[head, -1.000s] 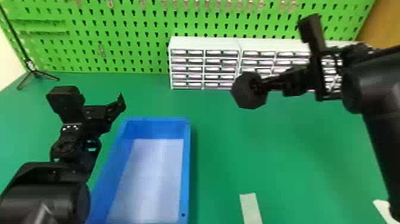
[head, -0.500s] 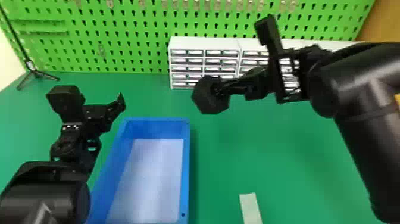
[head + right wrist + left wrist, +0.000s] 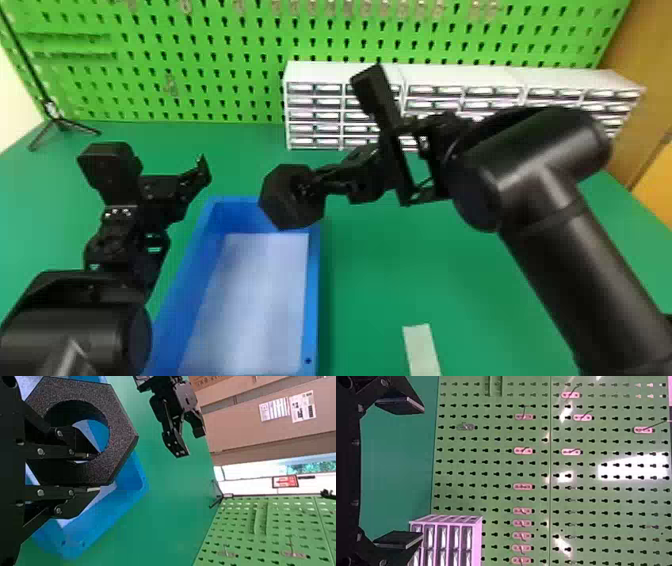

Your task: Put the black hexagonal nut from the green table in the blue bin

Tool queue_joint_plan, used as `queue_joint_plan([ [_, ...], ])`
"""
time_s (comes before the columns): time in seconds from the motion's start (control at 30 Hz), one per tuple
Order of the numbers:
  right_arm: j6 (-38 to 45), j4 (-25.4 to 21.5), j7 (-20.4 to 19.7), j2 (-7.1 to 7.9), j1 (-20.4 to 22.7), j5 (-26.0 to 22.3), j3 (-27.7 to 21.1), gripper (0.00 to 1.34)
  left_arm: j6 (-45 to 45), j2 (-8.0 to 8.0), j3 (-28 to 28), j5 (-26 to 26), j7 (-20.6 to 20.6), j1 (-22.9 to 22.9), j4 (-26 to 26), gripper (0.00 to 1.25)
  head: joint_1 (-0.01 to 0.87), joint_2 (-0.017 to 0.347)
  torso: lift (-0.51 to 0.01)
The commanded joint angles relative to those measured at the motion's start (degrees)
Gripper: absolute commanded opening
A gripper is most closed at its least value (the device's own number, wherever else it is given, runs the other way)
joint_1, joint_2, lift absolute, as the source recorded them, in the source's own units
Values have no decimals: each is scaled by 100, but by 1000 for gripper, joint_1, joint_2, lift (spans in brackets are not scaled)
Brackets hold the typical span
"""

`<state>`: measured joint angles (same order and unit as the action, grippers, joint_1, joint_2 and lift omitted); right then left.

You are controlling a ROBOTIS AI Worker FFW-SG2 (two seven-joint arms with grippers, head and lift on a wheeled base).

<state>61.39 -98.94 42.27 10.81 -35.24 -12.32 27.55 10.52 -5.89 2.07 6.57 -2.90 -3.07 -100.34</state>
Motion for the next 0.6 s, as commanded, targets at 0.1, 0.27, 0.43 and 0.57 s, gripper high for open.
queue_joint_plan([
  [0.1, -215, 217, -254, -35, 9, -174, 365, 321, 3, 0, 13, 19, 0, -9, -3, 1085, 686, 28, -96],
  [0.27, -444, 481, -430, -44, 18, -332, 611, 321, 3, 0, 13, 19, 0, 0, -3, 1085, 686, 28, -96],
  [0.43, -725, 692, -711, -97, 53, -552, 805, 322, 3, 0, 13, 19, 0, 0, -3, 1085, 686, 28, -96],
  [0.57, -830, 867, -852, -123, 70, -649, 954, 321, 3, 0, 13, 19, 0, 0, -3, 1085, 686, 28, -96],
])
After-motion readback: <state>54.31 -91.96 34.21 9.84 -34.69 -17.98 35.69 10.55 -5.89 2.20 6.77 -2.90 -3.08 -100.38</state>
